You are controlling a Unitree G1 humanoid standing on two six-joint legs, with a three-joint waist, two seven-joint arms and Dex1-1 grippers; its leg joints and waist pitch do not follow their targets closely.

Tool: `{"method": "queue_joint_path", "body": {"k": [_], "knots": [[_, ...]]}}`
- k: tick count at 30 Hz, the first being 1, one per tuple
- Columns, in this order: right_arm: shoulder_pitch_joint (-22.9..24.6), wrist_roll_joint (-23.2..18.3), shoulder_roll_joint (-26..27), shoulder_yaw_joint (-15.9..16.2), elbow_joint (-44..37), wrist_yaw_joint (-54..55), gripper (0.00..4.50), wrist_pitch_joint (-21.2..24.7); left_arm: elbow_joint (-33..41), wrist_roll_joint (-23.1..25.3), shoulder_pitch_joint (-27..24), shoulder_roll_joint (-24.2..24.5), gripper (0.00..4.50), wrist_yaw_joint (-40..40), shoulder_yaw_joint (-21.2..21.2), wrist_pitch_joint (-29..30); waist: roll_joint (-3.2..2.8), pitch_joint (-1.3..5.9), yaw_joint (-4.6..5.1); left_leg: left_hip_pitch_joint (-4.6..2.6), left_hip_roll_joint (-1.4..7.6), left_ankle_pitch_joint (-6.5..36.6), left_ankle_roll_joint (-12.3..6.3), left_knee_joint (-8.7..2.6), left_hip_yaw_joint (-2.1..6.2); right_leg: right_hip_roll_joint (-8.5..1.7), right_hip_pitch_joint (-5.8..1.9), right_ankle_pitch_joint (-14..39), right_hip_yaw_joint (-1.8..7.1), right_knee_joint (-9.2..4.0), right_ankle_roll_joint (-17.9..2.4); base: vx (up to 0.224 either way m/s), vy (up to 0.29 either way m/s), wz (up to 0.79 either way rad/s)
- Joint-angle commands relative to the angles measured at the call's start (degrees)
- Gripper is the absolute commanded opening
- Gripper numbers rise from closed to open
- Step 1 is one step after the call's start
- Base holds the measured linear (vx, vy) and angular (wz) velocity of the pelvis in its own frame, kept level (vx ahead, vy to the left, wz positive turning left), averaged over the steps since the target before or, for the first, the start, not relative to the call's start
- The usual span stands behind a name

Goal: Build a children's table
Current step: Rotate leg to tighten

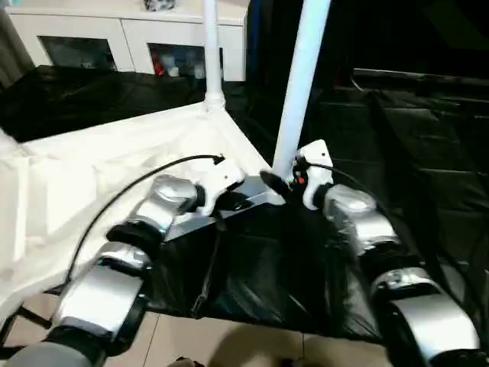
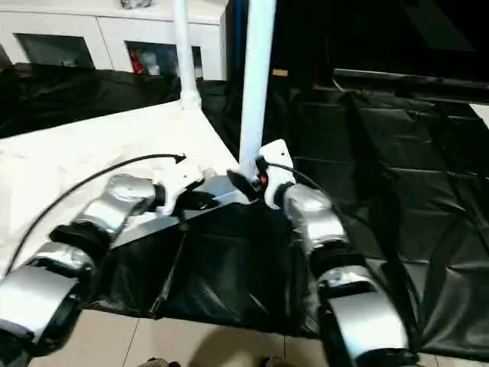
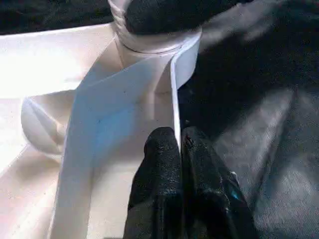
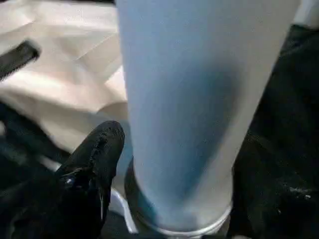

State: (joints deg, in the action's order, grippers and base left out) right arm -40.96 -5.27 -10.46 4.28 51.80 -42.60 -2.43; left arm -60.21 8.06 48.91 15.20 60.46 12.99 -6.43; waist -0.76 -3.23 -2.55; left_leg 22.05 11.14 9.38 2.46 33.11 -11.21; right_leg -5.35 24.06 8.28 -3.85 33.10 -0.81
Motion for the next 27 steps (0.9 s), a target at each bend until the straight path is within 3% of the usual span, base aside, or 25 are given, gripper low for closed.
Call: {"method": "queue_joint_path", "body": {"k": [1,3,5,9,12,14,15,19,27], "knots": [[1.67,1.35,-1.23,3.66,-2.45,-8.69,3.47,-0.38,2.69,-1.29,-0.27,0.37,0.0,5.51,0.91,-3.59,-0.49,4.52,-0.35,-1.26,2.09,14.67,-3.24,-3.45,0.36,-2.65,-3.36,6.23,1.94,-2.63,-16.32,0.0,0.0,0.0],[2.77,1.29,-2.76,5.07,-4.12,-13.93,3.47,-0.15,3.1,-2.51,-0.73,0.95,0.0,9.65,0.75,-4.57,-0.43,4.51,-0.84,-1.12,2.11,13.86,-4.1,-3.38,0.35,-2.7,-3.63,4.91,1.91,-2.44,-16.74,0.0,0.0,0.0],[3.8,0.55,-4.32,6.21,-5.95,-18.94,3.47,0.52,3.65,-3.41,-1.08,1.61,0.0,13.21,0.75,-4.63,-0.57,4.35,-1.17,-1.3,2.28,14.59,-4.1,-3.55,0.36,-2.72,-3.42,6.01,1.89,-2.59,-16.97,0.0,0.0,0.0],[5.15,0.06,-6.5,8.08,-8.4,-24.32,3.47,0.43,4.06,-3.6,-1.48,2.79,0.0,17.18,1.29,-4.9,-0.65,4.04,-1.39,-1.8,2.53,18.42,-2.35,-3.89,0.4,-2.83,-3.05,11.84,2.08,-3.12,-16.04,0.0,0.0,0.0],[5.66,-0.63,-7.34,8.3,-9.86,-26.81,3.47,0.65,3.82,-3.41,-1.58,3.58,0.0,19.5,1.87,-6.26,-0.68,4.01,-1.51,-1.69,2.51,19.69,-1.23,-4.08,0.54,-2.83,-3.09,13.59,2.11,-3.17,-15.31,0.0,0.0,0.0],[6.0,-0.84,-7.77,8.42,-10.79,-28.16,3.22,0.98,3.78,-3.56,-1.63,3.99,0.0,20.88,2.06,-6.4,-0.68,4.17,-1.65,-1.75,2.5,19.06,-1.22,-3.98,0.52,-2.84,-3.06,12.43,2.17,-2.99,-15.41,0.0,0.0,0.0],[6.37,-0.91,-8.09,8.59,-11.55,-29.3,3.22,1.48,3.72,-3.67,-1.69,4.24,0.0,21.59,2.11,-6.6,-1.05,4.18,-1.73,-1.76,2.49,18.87,-1.22,-3.96,0.55,-2.84,-3.07,11.89,2.17,-2.93,-15.56,0.0,0.0,0.0],[7.26,-0.79,-8.51,8.9,-12.87,-30.57,2.91,2.08,3.69,-3.28,-1.91,4.44,0.0,22.33,2.04,-6.86,-0.84,4.38,-2.23,-1.71,2.43,16.66,-1.79,-3.74,0.44,-2.85,-3.23,8.61,2.14,-2.62,-16.2,0.0,0.0,0.0],[9.01,-0.88,-8.01,9.49,-14.85,-30.55,2.77,3.15,3.4,-3.19,-2.24,4.2,0.0,21.82,1.77,-6.79,-0.7,4.24,-2.28,-1.69,2.43,17.48,-1.28,-3.83,0.51,-2.88,-3.22,11.48,2.09,-2.86,-15.44,0.0,0.0,0.0]]}}
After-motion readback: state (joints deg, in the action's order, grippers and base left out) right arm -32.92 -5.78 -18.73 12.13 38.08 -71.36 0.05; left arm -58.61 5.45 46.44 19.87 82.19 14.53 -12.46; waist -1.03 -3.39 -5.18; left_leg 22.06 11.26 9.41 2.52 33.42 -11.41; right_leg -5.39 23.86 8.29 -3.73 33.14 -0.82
